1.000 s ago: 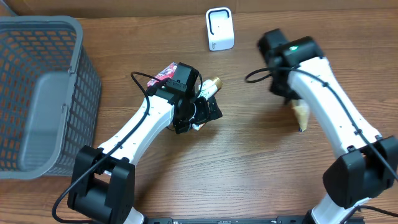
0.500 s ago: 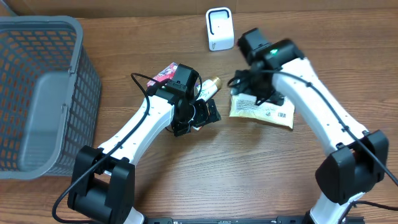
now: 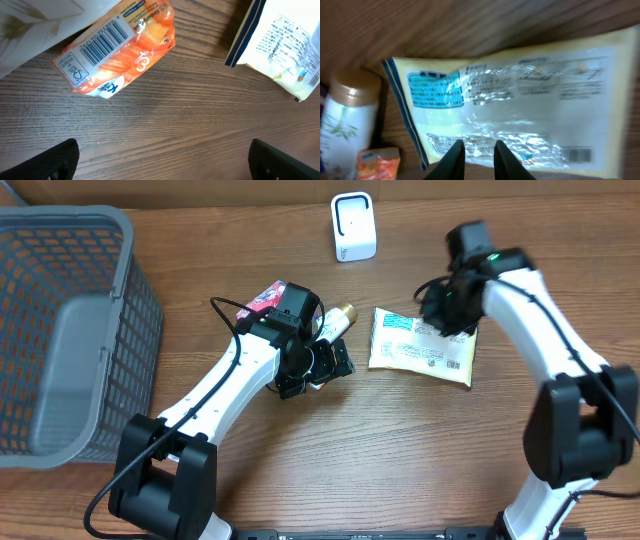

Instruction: Scan the item barcode

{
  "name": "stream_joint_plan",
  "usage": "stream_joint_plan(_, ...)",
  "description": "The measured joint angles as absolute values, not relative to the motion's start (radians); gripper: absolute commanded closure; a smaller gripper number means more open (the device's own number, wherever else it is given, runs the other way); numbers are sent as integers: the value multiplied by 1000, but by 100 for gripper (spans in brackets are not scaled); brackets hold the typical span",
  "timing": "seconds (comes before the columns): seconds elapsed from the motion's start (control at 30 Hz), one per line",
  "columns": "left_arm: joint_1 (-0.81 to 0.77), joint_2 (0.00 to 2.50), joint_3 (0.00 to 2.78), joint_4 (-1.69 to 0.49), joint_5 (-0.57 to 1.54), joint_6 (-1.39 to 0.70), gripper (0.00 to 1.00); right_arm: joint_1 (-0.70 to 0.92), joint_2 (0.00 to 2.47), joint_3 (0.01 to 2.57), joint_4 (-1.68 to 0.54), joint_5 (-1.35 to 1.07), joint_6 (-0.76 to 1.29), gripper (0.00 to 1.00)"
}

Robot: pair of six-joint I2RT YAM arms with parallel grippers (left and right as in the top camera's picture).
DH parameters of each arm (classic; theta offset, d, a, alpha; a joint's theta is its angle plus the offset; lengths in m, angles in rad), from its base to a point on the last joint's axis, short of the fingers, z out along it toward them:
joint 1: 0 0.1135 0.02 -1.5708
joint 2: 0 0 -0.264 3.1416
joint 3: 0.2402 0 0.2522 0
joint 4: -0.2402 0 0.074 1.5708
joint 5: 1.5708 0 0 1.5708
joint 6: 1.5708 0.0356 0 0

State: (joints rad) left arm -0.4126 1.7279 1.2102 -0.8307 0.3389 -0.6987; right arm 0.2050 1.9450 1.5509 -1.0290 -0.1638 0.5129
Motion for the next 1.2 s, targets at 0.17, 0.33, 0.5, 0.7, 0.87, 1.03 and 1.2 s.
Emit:
stream_joint_plan(0.17,-413,1728,1210,-833,339,-699,0,274,2012,1424,-890,-233,537,80)
stream_joint_plan(0.33,-413,1728,1210,-834,339,-699,0,326,2052,1417,-862,-299,555,87)
stream_joint_plan(0.5,-413,1728,1210,-834,339,-699,0,385,2060,1442,-937,-326,545,89)
stream_joint_plan(0.7,-413,1728,1210,-834,339,-698,0,400,2072,1615,-1149,-327,485,56)
stream_joint_plan(0.87,-413,1728,1210,-834,339,-699,0,325,2063,1815,-1312,-207,440,11)
stream_joint_plan(1.03,-413,1728,1210,-834,339,-699,0,178,2043,1849,-1398,-113,384,2)
stream_joint_plan(1.2,-413,1728,1210,-833,339,-699,0,61,2043,1734,-1344,-131,276,0)
